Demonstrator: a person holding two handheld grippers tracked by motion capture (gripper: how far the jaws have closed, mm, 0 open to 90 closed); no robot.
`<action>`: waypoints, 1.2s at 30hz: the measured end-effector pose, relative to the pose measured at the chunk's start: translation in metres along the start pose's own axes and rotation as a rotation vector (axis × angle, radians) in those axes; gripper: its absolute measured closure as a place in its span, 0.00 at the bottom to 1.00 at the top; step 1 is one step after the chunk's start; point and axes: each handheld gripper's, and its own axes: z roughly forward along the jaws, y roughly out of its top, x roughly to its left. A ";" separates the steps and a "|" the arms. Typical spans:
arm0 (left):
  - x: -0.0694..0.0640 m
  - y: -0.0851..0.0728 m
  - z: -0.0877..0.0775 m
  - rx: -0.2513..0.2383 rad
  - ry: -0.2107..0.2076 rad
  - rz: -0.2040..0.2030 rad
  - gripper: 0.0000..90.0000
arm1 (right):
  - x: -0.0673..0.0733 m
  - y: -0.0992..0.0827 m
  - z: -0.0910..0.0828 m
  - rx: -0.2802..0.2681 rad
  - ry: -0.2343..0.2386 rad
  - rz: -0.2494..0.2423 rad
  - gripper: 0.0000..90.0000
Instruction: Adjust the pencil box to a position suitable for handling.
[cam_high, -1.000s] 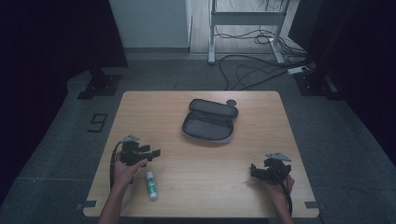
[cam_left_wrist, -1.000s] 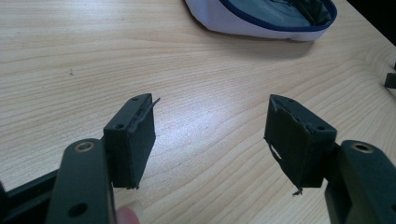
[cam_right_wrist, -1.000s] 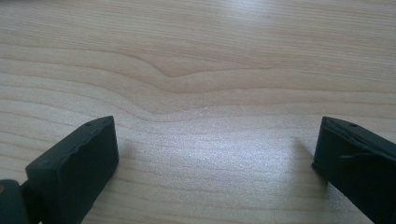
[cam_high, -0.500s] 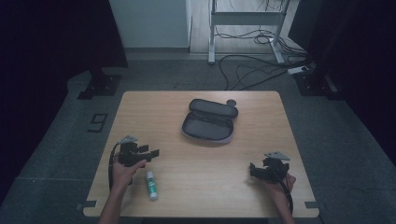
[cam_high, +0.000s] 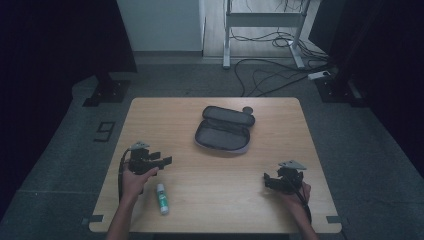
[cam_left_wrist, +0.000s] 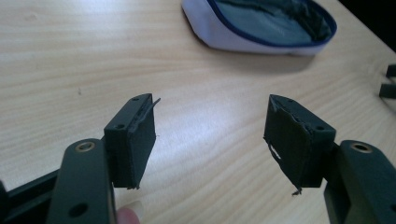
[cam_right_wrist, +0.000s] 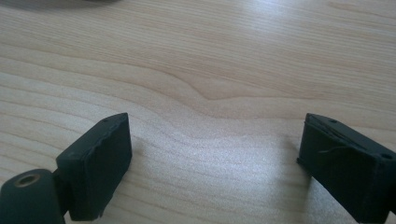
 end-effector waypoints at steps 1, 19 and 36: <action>0.001 0.001 0.000 0.001 0.000 -0.006 0.38 | 0.000 0.000 0.000 0.000 0.000 0.000 0.10; -0.006 0.032 0.008 -0.022 0.029 -0.003 0.39 | -0.001 -0.002 -0.002 -0.009 0.001 0.002 0.14; -0.018 0.056 0.036 0.004 0.046 0.023 0.40 | -0.001 -0.002 -0.003 -0.009 0.001 0.001 0.14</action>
